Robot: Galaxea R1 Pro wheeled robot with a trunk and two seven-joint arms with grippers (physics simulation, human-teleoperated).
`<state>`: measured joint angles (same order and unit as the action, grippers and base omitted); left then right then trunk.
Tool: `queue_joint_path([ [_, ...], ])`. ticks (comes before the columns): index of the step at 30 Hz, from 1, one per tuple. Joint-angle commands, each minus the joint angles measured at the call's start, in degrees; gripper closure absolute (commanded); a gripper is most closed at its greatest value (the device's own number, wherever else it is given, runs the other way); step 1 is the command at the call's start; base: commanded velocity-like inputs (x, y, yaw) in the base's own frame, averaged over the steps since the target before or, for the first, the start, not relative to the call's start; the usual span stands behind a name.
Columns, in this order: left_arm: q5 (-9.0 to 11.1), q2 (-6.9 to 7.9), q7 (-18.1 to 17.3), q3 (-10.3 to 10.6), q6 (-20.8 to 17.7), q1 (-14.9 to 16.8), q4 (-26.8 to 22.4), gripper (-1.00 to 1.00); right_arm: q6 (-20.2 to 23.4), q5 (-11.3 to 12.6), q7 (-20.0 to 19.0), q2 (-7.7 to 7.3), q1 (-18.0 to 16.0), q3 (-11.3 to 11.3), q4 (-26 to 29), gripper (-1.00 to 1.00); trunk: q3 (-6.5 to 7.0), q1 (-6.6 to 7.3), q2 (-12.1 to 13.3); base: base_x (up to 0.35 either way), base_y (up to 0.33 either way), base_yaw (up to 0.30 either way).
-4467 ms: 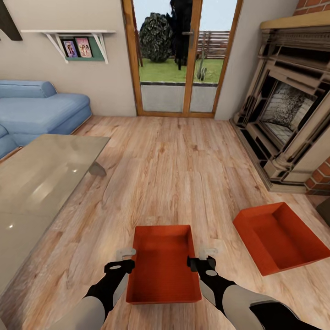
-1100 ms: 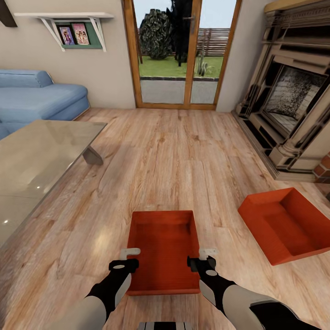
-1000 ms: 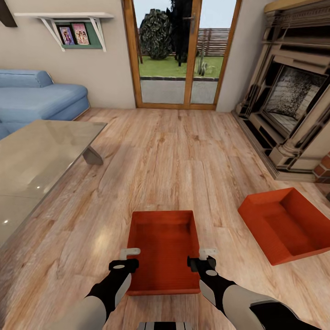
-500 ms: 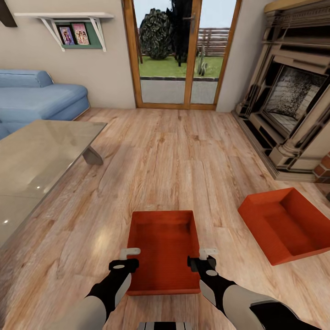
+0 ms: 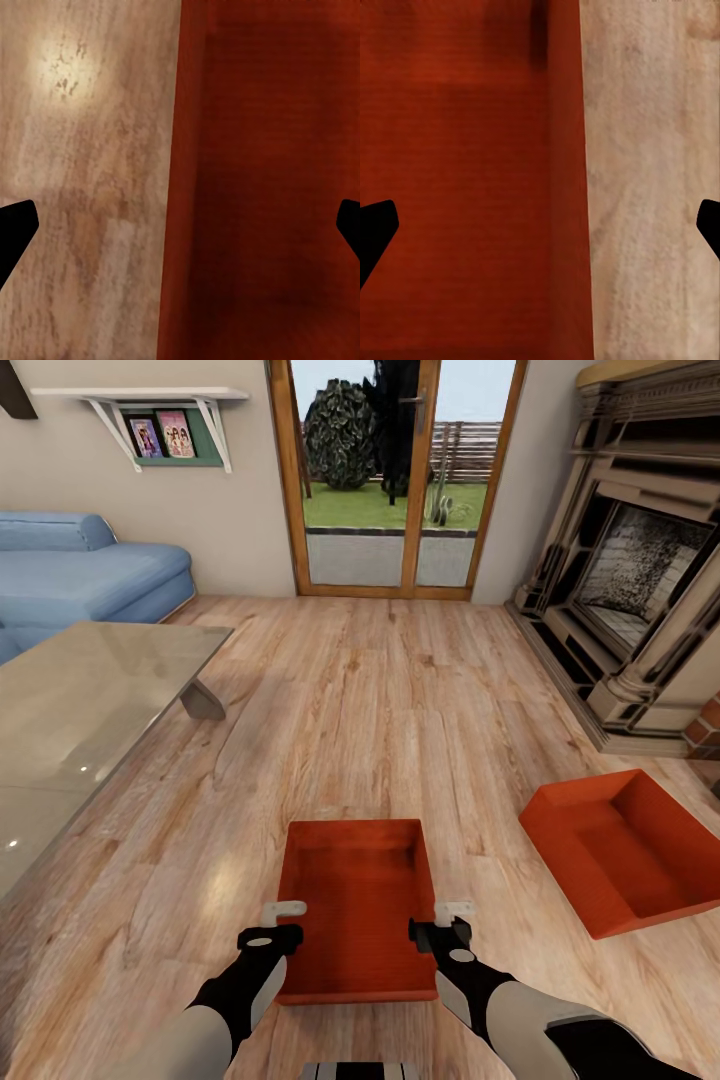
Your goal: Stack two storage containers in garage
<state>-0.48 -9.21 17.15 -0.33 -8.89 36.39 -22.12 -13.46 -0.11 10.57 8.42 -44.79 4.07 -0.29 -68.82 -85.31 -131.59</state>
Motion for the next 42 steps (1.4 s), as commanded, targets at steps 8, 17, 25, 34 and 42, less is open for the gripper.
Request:
queue_joint_path([
  [8, -0.05, -0.02, 0.17, -0.03, -0.34, 0.00, -0.11, -1.00, -0.11, -1.67, 0.32, 0.02, -0.04, 0.33, -0.07, -1.00, -0.04, 0.01, -0.02, 0.000, 0.000, 0.000],
  [17, -0.05, -0.02, 0.17, -0.03, -0.36, 0.00, -0.11, -1.00, -0.10, -1.74, 0.32, 0.02, -0.04, 0.33, -0.07, -1.00, -0.04, 0.01, -0.02, 0.000, 0.000, 0.000],
  [25, -0.05, -0.02, 0.17, -0.03, -0.38, 0.00, -0.11, -1.00, -0.16, -1.74, 0.32, -0.05, -0.04, 0.27, -0.07, -1.00, -0.04, 0.01, -0.02, 0.000, 0.000, 0.000],
  [34, -0.05, -0.02, 0.17, -0.03, -0.39, 0.00, -0.11, -1.00, -0.18, -1.66, 0.32, -0.07, -0.04, 0.24, -0.07, -1.00, -0.04, 0.01, -0.02, 0.000, 0.000, 0.000],
  [42, -0.05, -0.02, 0.17, -0.03, -0.42, 0.00, -0.11, -1.00, -0.17, -1.68, 0.32, -0.13, -0.04, 0.22, -0.07, -1.00, -0.04, 0.01, -0.02, 0.000, 0.000, 0.000],
])
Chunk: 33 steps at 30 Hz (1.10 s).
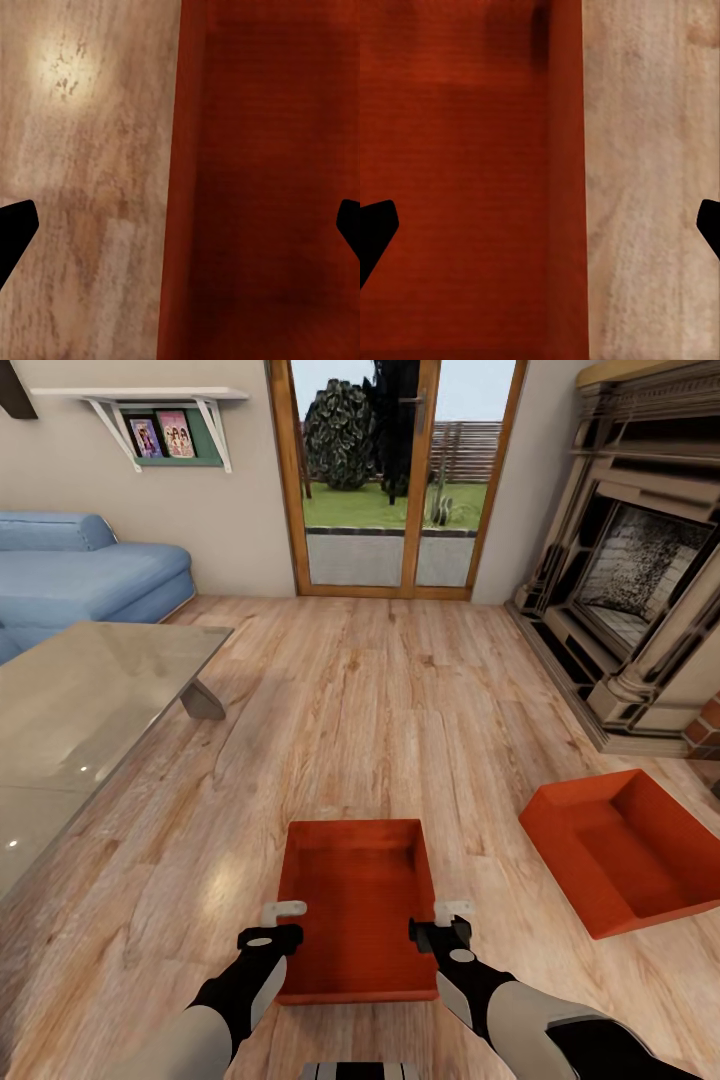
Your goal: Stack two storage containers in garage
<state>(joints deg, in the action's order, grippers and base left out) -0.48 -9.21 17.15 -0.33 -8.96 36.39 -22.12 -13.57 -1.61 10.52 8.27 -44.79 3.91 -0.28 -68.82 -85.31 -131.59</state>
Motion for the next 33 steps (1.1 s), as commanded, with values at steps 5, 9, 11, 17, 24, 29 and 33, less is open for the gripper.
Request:
queue_joint_path([
  [5, -0.05, -0.02, 0.17, -0.03, -0.32, 0.00, -0.11, -1.00, -0.07, -0.10, 0.38, -0.72, -0.04, 0.32, -0.07, -1.00, -0.04, 0.01, -0.02, 0.000, 0.000, 0.000],
  [9, -0.05, -0.02, 0.17, -0.03, -0.31, 0.00, -0.11, -1.00, -0.06, -0.04, 0.38, -0.93, -0.04, 0.31, -0.07, -1.00, -0.04, 0.01, -0.02, 0.000, 0.000, 0.000],
  [11, -0.05, -0.02, 0.17, -0.03, -0.30, 0.00, -0.11, -1.00, -0.06, -0.03, 0.38, -0.95, -0.04, 0.29, -0.07, -1.00, -0.04, 0.01, -0.02, 0.000, 0.000, 0.000],
  [17, -0.05, -0.02, 0.17, -0.03, -0.36, 0.00, -0.11, -1.00, -0.06, 0.03, 0.38, -0.98, -0.04, 0.23, -0.07, -1.00, -0.04, 0.01, -0.02, 0.000, 0.000, 0.000],
  [24, -0.03, -0.02, 0.17, -0.03, -0.36, 0.00, -0.11, -1.00, -0.06, 0.03, 0.38, -0.98, -0.04, 0.15, -0.07, -1.00, -0.76, -0.87, -1.62, 0.000, 0.000, 0.000],
  [29, -0.05, -0.02, 0.17, -0.03, -0.36, 0.00, -0.11, -1.00, -0.06, 0.03, 0.38, -0.98, -0.04, 0.12, -0.07, -1.00, -1.66, -1.97, -3.63, 0.000, 0.000, 0.000],
  [33, -0.05, -0.02, 0.17, -0.03, -0.36, 0.00, -0.11, -1.00, -0.06, 0.03, 0.38, -0.98, -0.04, 0.06, -0.07, -1.00, -2.37, -2.85, -5.23, 0.000, 0.000, 0.000],
])
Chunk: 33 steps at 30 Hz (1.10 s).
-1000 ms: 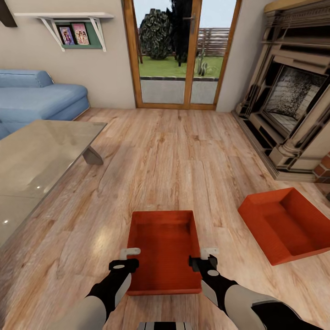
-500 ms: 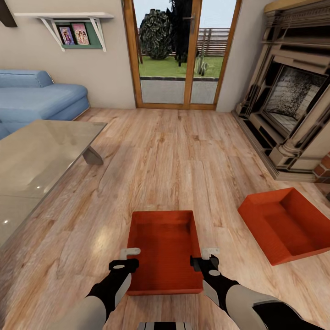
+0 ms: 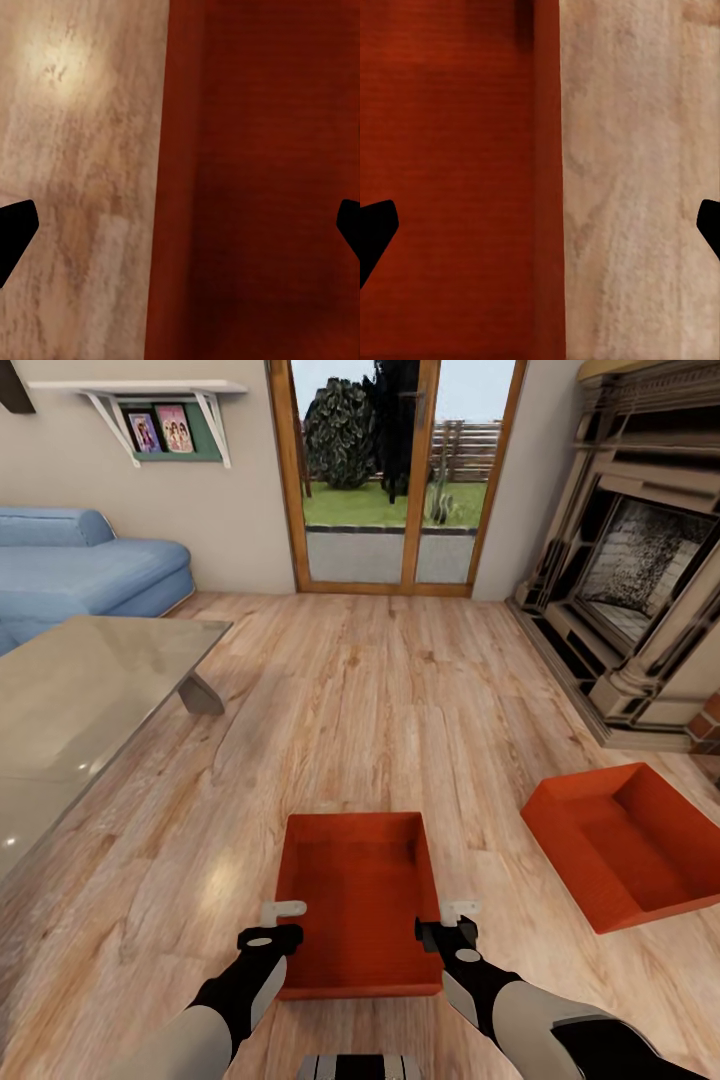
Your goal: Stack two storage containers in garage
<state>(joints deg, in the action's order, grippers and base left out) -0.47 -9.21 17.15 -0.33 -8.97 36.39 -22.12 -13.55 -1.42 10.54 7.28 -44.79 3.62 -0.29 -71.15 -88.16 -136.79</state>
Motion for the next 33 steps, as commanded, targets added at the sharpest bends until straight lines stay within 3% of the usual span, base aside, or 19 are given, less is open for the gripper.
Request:
queue_joint_path([
  [1, -0.05, -0.02, 0.17, -0.01, -0.35, 0.00, -0.12, -1.00, -0.07, -0.16, 0.36, 0.02, -0.04, 0.35, -0.06, -1.00, -0.22, -0.21, -0.43, 0.000, 0.000, 0.000],
  [5, -0.05, -0.02, 0.17, 0.02, -0.35, 0.00, -0.12, -1.00, -0.07, -0.16, 0.36, 0.02, -0.04, 0.34, -0.06, -1.00, -0.94, -1.09, -2.04, 0.000, 0.000, 0.000],
  [33, -0.57, 0.24, 0.21, 0.98, -0.20, 0.00, -0.07, -1.00, -0.07, -0.13, 0.36, 0.02, -0.04, 0.28, -0.06, -1.00, -0.94, -1.09, -2.04, 0.000, 0.000, 0.000],
])
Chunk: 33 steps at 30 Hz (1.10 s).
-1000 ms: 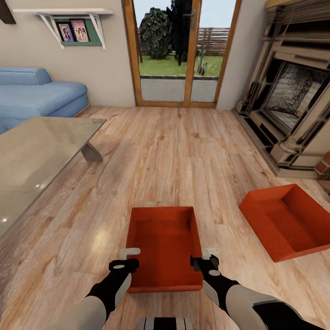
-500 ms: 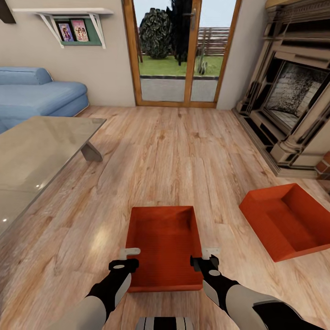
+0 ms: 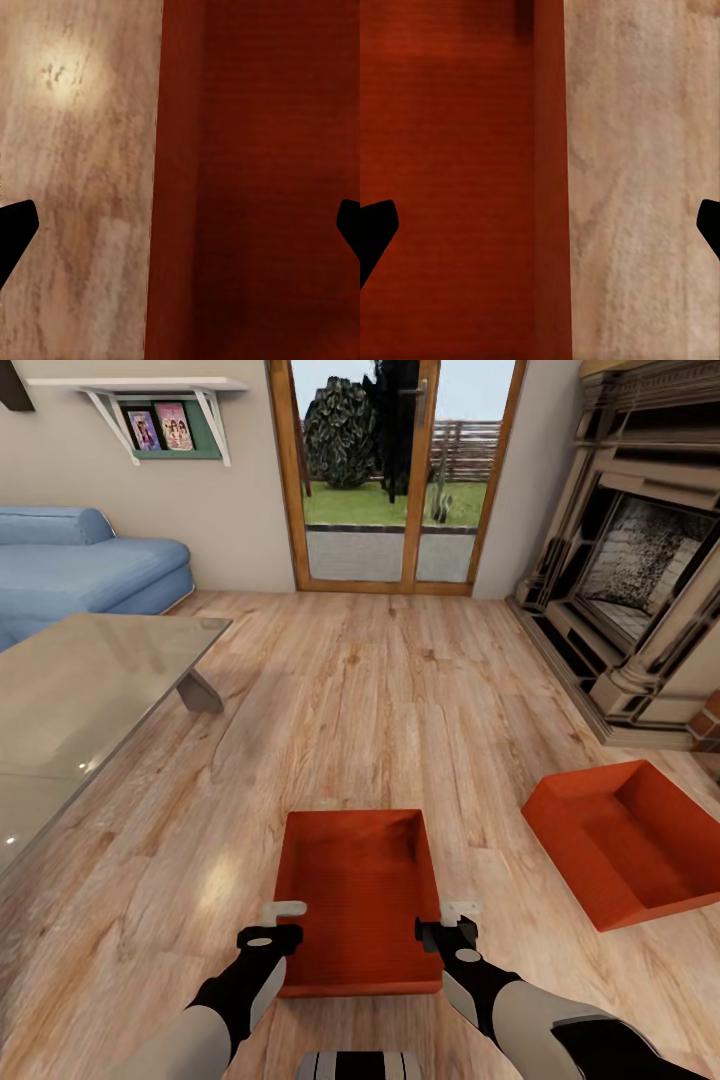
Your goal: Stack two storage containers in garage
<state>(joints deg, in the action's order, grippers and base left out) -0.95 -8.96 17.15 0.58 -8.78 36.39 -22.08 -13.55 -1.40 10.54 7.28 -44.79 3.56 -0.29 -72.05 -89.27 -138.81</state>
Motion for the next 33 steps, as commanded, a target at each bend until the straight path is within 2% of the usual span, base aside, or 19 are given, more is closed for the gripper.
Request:
queue_joint_path([
  [1, -0.12, 0.06, 0.19, 0.09, -0.37, 0.00, -0.10, -1.00, -0.08, -0.14, 0.36, 0.02, -0.04, 0.35, -0.07, -1.00, -0.04, 0.01, -0.02, 0.000, 0.000, 0.000],
  [33, -0.20, 0.83, -0.05, 0.15, -0.51, 0.00, 0.83, -1.00, -0.08, -0.18, 0.37, 0.04, -0.03, 0.40, -0.07, -1.00, -0.04, 0.01, -0.02, 0.000, 0.000, 0.000],
])
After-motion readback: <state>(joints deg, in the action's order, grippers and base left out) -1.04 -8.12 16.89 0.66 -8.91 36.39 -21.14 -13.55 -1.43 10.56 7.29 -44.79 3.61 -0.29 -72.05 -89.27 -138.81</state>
